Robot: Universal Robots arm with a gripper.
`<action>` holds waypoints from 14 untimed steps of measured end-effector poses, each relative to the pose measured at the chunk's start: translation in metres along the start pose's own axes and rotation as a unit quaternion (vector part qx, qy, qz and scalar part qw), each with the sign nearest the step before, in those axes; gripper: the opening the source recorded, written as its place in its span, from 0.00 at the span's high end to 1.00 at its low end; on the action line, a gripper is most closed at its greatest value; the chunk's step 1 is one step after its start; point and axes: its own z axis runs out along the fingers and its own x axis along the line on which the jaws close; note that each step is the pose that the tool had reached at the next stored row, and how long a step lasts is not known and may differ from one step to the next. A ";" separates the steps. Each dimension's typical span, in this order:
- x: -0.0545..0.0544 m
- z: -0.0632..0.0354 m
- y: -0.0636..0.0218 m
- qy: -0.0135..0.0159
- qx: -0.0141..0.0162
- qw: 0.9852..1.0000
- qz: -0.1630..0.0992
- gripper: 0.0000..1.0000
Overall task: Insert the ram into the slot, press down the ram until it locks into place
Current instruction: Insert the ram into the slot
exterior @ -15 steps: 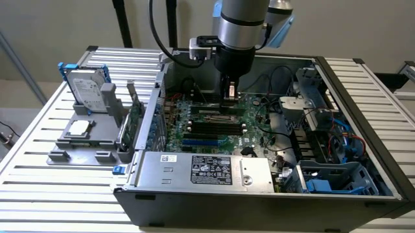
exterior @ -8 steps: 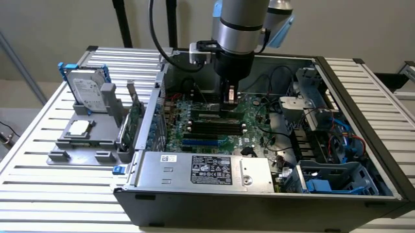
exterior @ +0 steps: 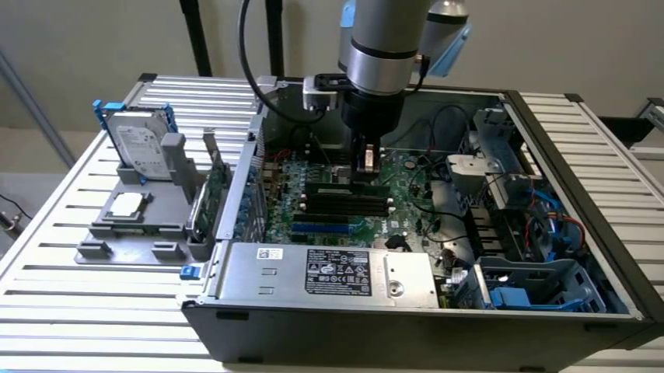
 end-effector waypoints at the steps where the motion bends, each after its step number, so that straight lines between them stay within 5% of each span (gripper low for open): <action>1: 0.000 0.0010 -0.0001 0.001 0.000 1.000 0.000 0.87; 5: -0.001 0.0047 -0.0002 0.004 0.002 1.000 0.003 0.87; 14: -0.004 0.0121 -0.0005 0.006 0.009 1.000 0.015 0.87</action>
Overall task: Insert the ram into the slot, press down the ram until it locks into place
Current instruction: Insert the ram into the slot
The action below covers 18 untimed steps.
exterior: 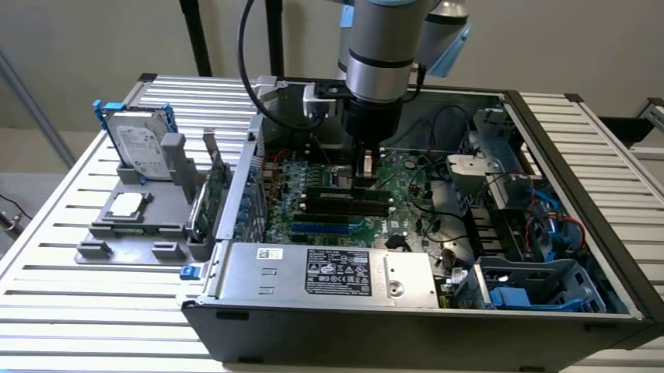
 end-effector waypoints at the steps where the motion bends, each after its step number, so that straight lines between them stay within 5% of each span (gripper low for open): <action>1: 0.000 0.0005 -0.0001 0.000 0.000 1.000 0.000 0.87; 7: -0.001 0.0030 0.0000 0.006 0.003 1.000 0.001 0.87; 18: -0.002 0.0065 0.0001 0.009 0.009 1.000 0.001 0.87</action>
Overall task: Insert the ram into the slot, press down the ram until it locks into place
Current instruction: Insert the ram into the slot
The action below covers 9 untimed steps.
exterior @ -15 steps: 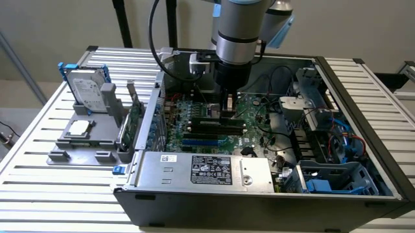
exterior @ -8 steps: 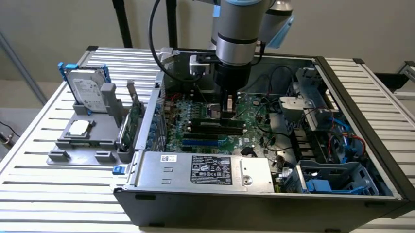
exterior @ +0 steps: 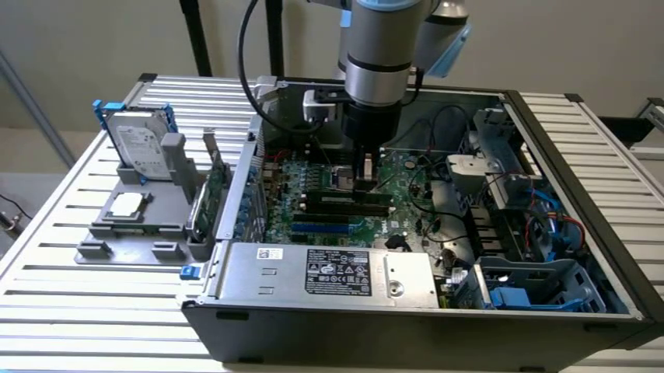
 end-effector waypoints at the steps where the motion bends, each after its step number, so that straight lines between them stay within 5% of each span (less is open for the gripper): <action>1: 0.000 0.0004 0.0002 0.000 0.000 1.000 0.000 0.87; 9: -0.001 0.0037 0.0018 0.000 0.001 1.000 0.000 0.87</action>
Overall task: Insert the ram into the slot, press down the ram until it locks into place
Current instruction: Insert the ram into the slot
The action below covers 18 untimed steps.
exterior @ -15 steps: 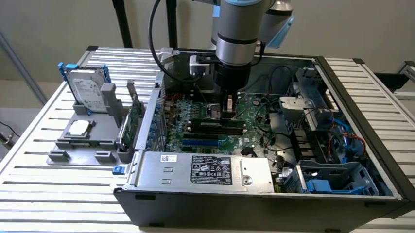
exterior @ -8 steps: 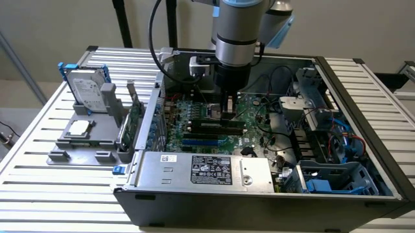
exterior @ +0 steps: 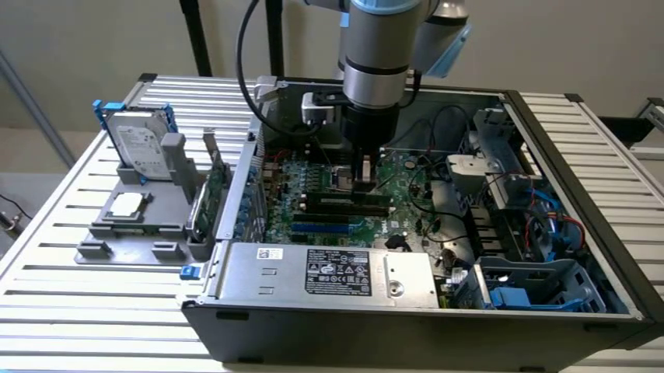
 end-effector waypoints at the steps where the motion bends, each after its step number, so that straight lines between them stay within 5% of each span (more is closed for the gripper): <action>1: 0.000 0.0004 0.0000 0.000 0.000 1.000 0.000 0.87; 18: -0.001 0.0040 0.0010 0.000 0.000 1.000 0.000 0.87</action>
